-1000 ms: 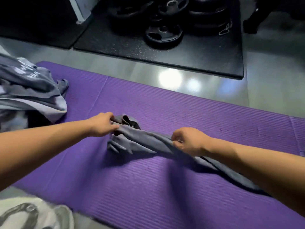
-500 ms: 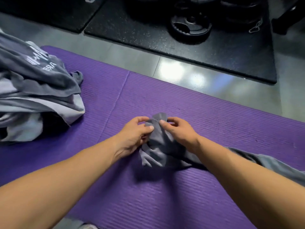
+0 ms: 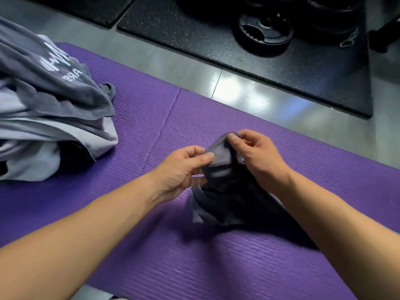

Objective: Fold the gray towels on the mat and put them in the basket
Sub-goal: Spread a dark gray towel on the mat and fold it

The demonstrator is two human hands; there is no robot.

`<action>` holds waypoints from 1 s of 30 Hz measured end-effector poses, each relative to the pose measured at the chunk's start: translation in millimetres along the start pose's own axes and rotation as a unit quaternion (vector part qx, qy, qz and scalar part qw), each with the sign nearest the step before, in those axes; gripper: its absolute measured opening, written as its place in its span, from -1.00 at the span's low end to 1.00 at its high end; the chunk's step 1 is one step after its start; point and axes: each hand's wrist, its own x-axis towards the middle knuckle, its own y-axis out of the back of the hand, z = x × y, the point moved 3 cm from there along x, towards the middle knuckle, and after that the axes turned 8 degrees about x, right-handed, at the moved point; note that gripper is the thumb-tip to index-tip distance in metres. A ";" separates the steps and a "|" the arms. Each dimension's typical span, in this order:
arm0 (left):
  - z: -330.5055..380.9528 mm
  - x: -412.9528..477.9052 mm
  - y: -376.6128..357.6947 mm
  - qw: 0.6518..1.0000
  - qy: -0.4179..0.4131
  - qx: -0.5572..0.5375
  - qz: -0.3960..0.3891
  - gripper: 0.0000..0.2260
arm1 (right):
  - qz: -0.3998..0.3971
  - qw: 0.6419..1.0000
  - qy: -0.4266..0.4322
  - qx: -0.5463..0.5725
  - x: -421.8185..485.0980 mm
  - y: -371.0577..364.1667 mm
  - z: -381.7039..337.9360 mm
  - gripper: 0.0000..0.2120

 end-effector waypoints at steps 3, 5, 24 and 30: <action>21.4 1.7 -4.4 0.998 -0.035 0.032 0.050 -0.93 | 0.021 0.999 0.028 -0.030 0.9 5.0 -16.7 -0.82; 31.2 1.5 -4.0 0.991 -0.032 0.093 0.094 -0.92 | 0.027 0.999 0.023 -0.042 -2.3 8.8 -21.4 -0.84; 39.1 -36.4 -75.8 0.996 -0.023 -0.051 -0.066 -0.63 | -0.226 0.962 -0.014 -0.153 -20.1 29.2 -56.8 -0.53; 65.8 -48.6 -58.1 0.992 -0.057 -0.067 -0.091 -0.74 | -0.376 0.918 -0.123 -0.006 -28.8 34.0 -56.1 -0.40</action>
